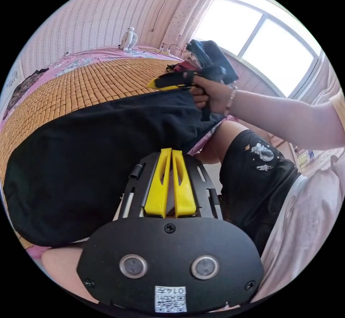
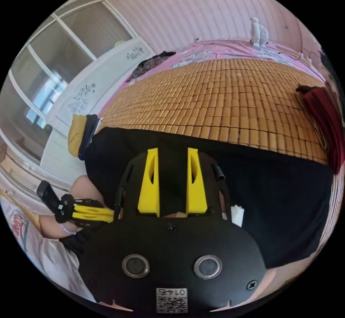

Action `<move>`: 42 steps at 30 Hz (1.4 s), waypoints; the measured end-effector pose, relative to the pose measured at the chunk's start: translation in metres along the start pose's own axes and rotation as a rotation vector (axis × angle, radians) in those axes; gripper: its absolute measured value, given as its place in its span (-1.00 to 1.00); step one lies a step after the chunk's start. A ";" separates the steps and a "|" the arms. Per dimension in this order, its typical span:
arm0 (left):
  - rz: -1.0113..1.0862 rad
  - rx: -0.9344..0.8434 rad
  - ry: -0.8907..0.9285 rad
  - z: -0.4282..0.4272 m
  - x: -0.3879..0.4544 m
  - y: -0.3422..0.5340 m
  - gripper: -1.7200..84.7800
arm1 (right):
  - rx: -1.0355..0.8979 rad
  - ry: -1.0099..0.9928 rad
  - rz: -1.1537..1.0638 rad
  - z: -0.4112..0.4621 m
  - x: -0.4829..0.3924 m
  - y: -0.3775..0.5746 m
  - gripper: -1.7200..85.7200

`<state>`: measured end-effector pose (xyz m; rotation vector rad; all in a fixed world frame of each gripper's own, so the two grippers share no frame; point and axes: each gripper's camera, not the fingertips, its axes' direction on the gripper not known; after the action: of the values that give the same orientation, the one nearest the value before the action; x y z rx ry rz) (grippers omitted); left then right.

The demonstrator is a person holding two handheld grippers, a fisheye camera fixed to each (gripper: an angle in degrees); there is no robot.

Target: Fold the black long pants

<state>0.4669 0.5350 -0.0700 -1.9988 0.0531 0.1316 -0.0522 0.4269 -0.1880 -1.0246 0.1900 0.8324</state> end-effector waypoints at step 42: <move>-0.268 -0.223 0.192 0.062 -0.141 -0.080 -0.98 | 0.582 0.276 -0.126 -0.403 0.004 0.048 -0.94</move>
<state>0.3300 0.6214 -0.0067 -2.2144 -0.1110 -0.2360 0.0097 0.1130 -0.4375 -0.5870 0.5623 0.4717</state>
